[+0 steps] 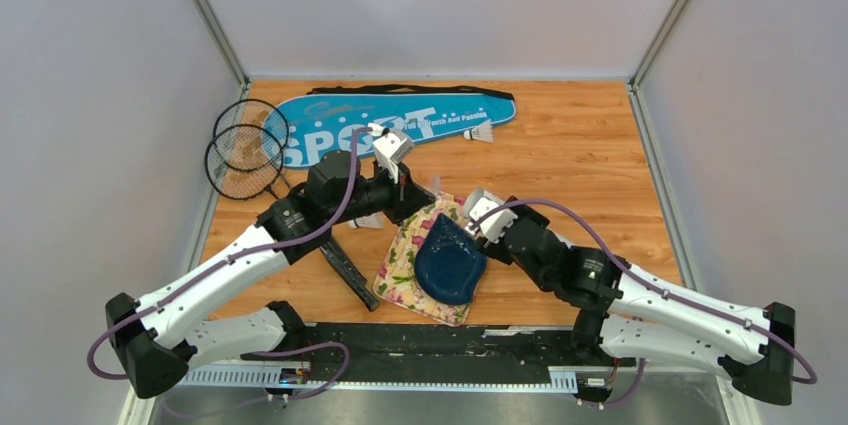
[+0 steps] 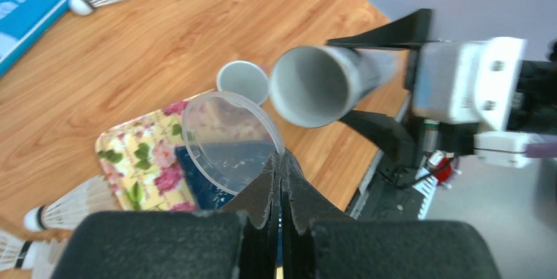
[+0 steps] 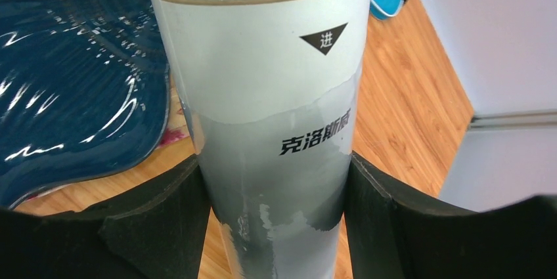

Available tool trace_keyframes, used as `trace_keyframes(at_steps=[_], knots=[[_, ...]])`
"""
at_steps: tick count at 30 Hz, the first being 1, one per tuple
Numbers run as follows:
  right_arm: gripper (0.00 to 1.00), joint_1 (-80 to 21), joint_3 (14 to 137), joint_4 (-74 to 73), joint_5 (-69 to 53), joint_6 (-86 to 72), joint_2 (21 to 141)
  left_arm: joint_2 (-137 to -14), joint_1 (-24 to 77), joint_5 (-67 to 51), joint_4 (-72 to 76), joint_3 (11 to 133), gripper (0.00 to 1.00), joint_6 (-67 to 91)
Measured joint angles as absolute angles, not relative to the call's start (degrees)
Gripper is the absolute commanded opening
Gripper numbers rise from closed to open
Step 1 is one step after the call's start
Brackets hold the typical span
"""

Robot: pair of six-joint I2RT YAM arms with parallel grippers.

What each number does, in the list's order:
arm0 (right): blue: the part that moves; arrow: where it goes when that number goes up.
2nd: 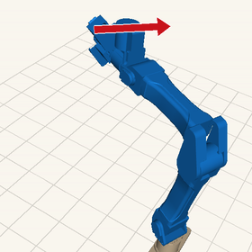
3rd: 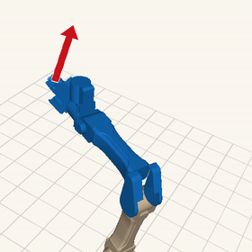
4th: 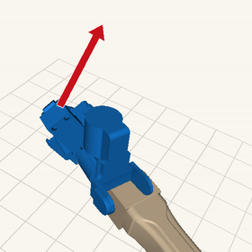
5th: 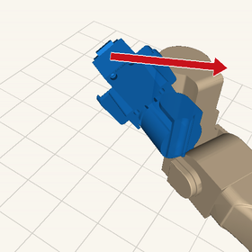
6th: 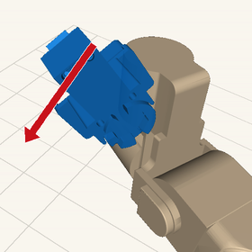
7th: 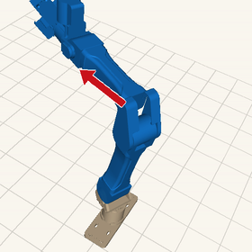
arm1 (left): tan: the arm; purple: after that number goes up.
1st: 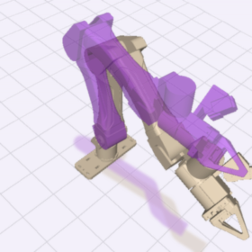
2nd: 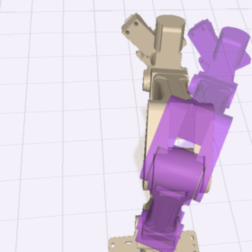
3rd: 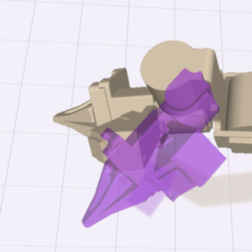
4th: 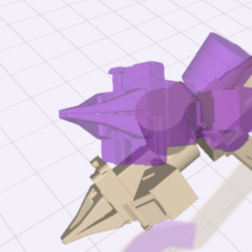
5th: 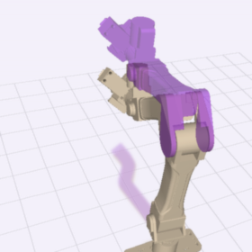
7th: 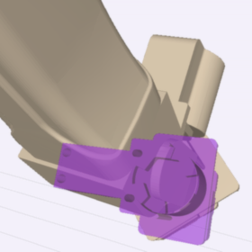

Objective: Pack up the badminton gear

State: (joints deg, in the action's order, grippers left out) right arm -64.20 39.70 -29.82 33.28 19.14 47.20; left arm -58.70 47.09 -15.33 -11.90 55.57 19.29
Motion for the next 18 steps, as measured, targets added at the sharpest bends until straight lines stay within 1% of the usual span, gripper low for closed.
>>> trace_keyframes(at_steps=[3,5,7,11,16,18], knots=[[0.31,-64.51,39.7,-29.65,36.6,19.05,45.52,-59.53,46.61,-11.09,-13.85,56.71,0.0,19.64],[0.31,-64.77,39.7,-29.65,39.05,18.63,43.97,-62.35,46.13,-8.51,-15.86,59.48,0.0,19.38],[0.31,-65.01,39.7,-29.43,40.82,18.13,41.71,-68.18,45.15,-6.7,-18.26,64.84,0.0,19.05],[0.32,-65.23,39.7,-28.75,42.39,17.56,37.63,-76.71,43.07,-4.47,-19.09,69.23,0.0,18.35],[0.32,-65.36,39.81,-28.23,42.72,16.58,32.91,-91.29,42.24,3.73,-22.35,77.19,0.0,13.96],[0.32,-65.58,39.81,-28.18,42.59,16.23,31.2,-96.14,42.26,6.96,-21.71,77.73,0.0,12.1]])
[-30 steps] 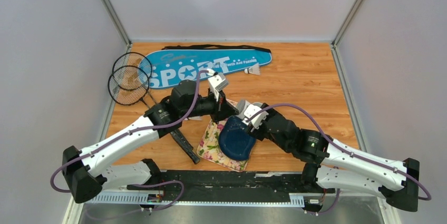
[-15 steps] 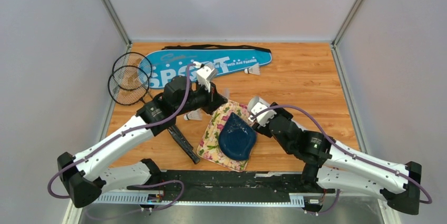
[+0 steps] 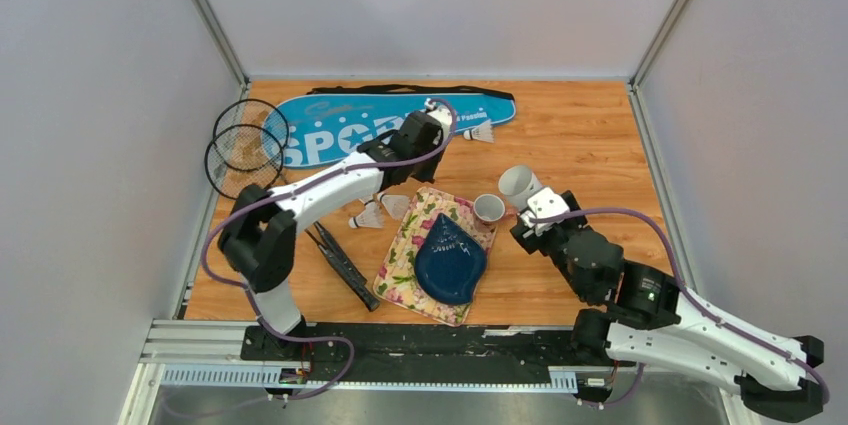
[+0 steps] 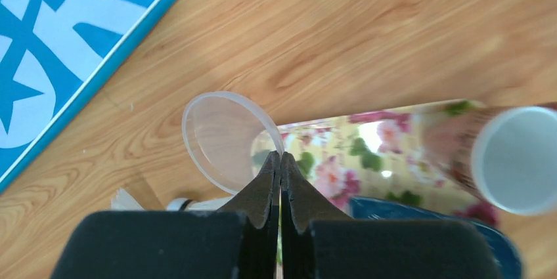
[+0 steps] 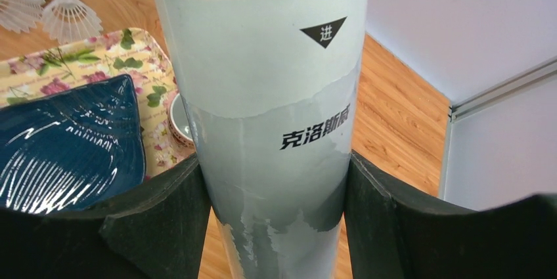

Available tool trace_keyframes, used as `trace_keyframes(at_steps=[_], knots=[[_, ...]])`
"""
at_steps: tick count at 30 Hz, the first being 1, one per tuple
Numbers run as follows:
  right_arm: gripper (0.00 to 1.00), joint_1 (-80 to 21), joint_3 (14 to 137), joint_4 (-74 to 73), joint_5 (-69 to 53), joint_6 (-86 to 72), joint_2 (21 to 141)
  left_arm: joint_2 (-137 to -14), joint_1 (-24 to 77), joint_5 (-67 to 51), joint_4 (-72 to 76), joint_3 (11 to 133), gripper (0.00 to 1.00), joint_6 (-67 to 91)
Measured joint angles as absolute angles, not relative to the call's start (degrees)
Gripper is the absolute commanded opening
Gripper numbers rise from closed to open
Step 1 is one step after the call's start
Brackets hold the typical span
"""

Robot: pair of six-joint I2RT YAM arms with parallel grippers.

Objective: Pack up the badminton gear

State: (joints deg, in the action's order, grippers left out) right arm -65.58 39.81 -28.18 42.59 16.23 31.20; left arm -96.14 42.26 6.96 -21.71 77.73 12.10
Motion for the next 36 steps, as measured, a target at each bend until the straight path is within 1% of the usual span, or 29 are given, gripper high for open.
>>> trace_keyframes(at_steps=[7,11,13,14,15,17,20,23,29,31,32,36], knots=[[0.32,-65.89,39.83,-27.9,42.57,15.94,26.72,-112.4,42.26,13.8,-21.61,82.17,0.0,7.7],[0.32,-66.0,39.83,-27.94,42.48,15.92,26.89,-116.97,42.26,14.55,-21.43,83.61,0.0,7.51],[0.32,-66.0,39.83,-27.92,42.46,15.92,26.89,-117.14,42.22,14.76,-21.08,83.61,0.1,7.49],[0.33,-66.0,39.83,-27.92,42.41,15.92,26.89,-117.14,42.19,14.79,-20.75,83.64,0.17,7.51],[0.32,-66.0,39.83,-27.94,42.39,15.92,26.89,-117.14,42.19,14.74,-20.4,83.68,0.31,7.49],[0.32,-66.0,39.83,-27.92,42.37,15.92,26.92,-117.14,42.22,14.72,-20.12,83.68,0.38,7.29],[0.33,-66.0,39.83,-27.94,42.35,15.92,27.18,-117.14,42.22,14.7,-19.9,83.85,0.59,7.31],[0.32,-66.13,39.86,-27.94,42.26,15.86,27.88,-116.99,42.22,14.7,-19.94,83.94,0.63,7.46],[0.33,-66.32,39.97,-27.94,41.36,15.81,29.87,-112.38,42.15,13.45,-22.68,83.92,0.61,8.14],[0.33,-66.48,40.07,-28.01,41.19,15.73,30.57,-108.81,42.0,12.45,-24.73,83.42,0.63,8.93],[0.33,-66.57,40.1,-28.01,41.01,15.7,30.76,-105.93,41.95,12.05,-26.22,82.48,0.68,9.47],[0.34,-66.7,40.12,-28.01,40.4,15.44,31.03,-94.67,41.95,12.03,-29.12,75.35,0.71,11.84]])
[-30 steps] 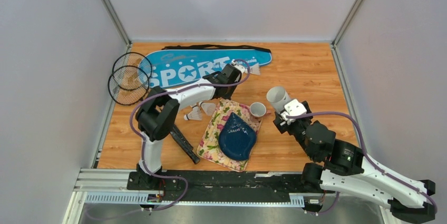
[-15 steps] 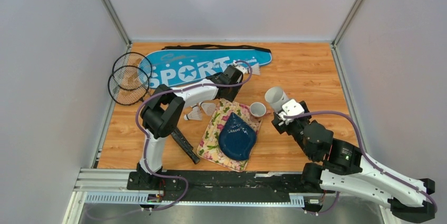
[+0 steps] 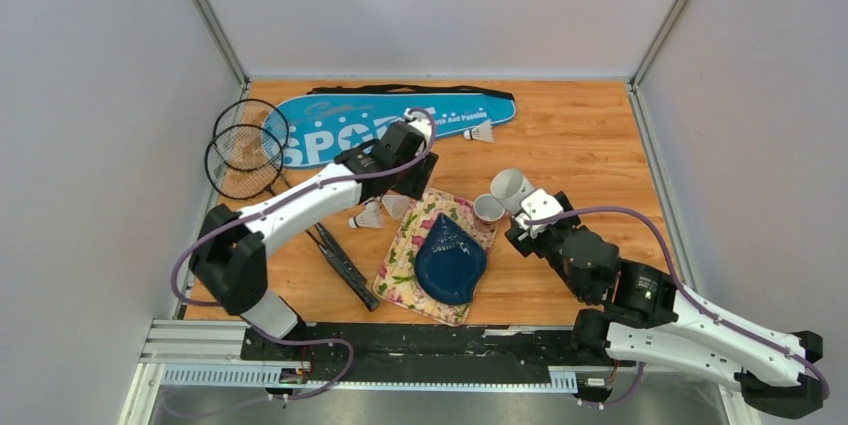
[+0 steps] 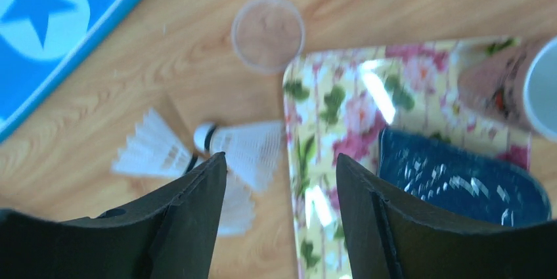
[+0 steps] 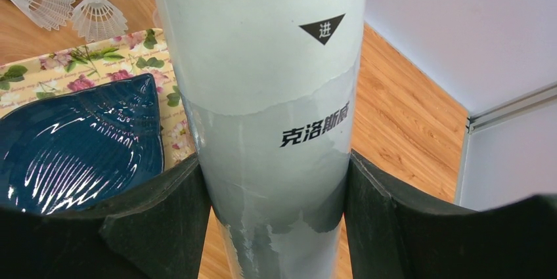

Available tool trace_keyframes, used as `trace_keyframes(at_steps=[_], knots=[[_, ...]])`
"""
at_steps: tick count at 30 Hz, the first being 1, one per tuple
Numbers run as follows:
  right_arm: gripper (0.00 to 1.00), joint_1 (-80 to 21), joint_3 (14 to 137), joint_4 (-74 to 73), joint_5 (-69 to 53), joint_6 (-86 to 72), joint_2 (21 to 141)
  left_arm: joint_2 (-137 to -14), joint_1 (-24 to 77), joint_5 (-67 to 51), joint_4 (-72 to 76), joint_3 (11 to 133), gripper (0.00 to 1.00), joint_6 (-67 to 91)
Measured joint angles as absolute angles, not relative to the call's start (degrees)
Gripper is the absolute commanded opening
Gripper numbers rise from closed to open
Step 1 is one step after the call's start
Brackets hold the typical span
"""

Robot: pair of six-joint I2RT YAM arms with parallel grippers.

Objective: Pack up the badminton gear

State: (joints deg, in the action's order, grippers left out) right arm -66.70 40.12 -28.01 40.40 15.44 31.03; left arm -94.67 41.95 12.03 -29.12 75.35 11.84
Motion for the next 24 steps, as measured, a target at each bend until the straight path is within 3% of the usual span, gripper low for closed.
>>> trace_keyframes(at_steps=[4,10,14,24], knots=[[0.34,-66.74,40.12,-27.97,39.88,15.2,31.14,-87.0,42.04,13.06,-30.55,66.35,0.65,14.79],[0.34,-66.74,40.12,-27.92,39.24,14.98,31.75,-90.96,44.95,19.35,-32.47,64.14,0.66,17.34],[0.34,-66.74,40.12,-27.92,39.0,14.81,31.81,-92.64,47.31,25.28,-32.1,63.26,0.55,17.85],[0.34,-66.96,40.12,-27.92,39.03,14.59,31.83,-101.06,47.37,34.63,-29.06,63.57,0.4,17.21]])
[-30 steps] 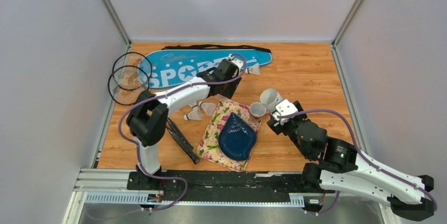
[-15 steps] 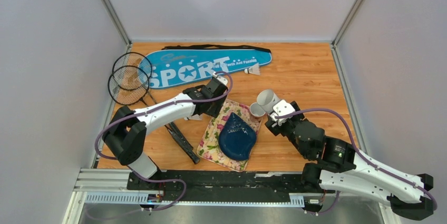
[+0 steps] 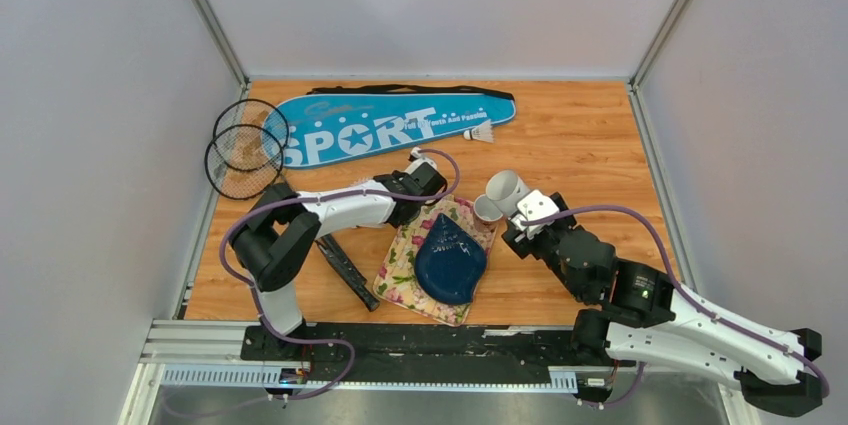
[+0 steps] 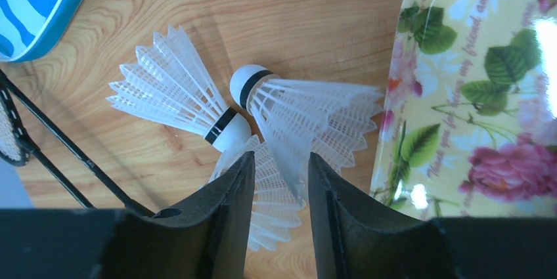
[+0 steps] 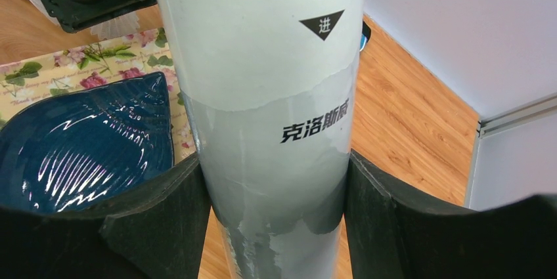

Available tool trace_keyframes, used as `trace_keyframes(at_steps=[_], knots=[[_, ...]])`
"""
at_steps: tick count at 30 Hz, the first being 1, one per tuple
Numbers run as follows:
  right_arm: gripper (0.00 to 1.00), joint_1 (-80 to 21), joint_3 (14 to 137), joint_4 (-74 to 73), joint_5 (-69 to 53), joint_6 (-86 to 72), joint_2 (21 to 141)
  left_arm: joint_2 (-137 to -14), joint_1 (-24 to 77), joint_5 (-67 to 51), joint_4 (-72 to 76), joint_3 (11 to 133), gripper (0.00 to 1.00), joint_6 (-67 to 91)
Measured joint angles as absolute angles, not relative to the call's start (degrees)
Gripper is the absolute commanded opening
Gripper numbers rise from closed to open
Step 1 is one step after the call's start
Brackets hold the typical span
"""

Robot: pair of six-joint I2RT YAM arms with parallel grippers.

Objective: Pack up the badminton gear

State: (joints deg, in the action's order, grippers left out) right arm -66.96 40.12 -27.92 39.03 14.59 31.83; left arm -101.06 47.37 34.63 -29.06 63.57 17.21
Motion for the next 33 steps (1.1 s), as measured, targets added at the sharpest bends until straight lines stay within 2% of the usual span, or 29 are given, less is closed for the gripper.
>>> trace_keyframes(at_steps=[1,2,8,12,14,20,22,24,26,30,33], knots=[[0.34,-67.09,40.12,-27.94,39.03,14.57,31.9,-101.89,47.37,35.24,-28.93,63.79,0.36,16.99],[0.34,-67.22,40.12,-27.94,39.03,14.55,31.94,-102.54,47.37,35.88,-28.86,64.1,0.23,16.69],[0.34,-68.07,40.12,-27.97,39.46,14.55,32.69,-100.4,47.27,37.3,-28.97,65.17,0.0,16.25],[0.33,-68.23,40.12,-27.97,39.42,14.57,33.21,-90.61,46.54,33.12,-29.3,65.45,0.0,16.23],[0.33,-68.23,40.14,-27.99,38.74,14.66,33.58,-84.73,44.97,27.2,-30.57,67.13,0.0,16.43],[0.33,-68.55,40.14,-28.64,32.75,15.99,34.28,-68.05,26.83,-10.07,-30.0,68.9,0.0,18.02],[0.33,-68.6,40.14,-28.86,30.79,16.36,34.87,-66.24,24.01,-21.1,-30.28,69.93,0.0,18.24],[0.33,-68.62,40.14,-28.88,28.75,16.86,35.88,-66.24,24.36,-34.79,-28.97,70.43,0.0,19.25],[0.33,-68.66,40.14,-28.86,27.29,17.23,36.82,-66.76,25.17,-43.7,-27.11,69.43,0.0,20.78],[0.33,-68.77,40.14,-28.91,24.8,17.87,38.85,-66.98,26.55,-53.95,-25.71,66.22,0.0,22.81],[0.33,-68.82,40.14,-29.08,23.7,18.13,39.03,-67.59,28.64,-57.06,-25.54,65.84,0.0,23.05]])
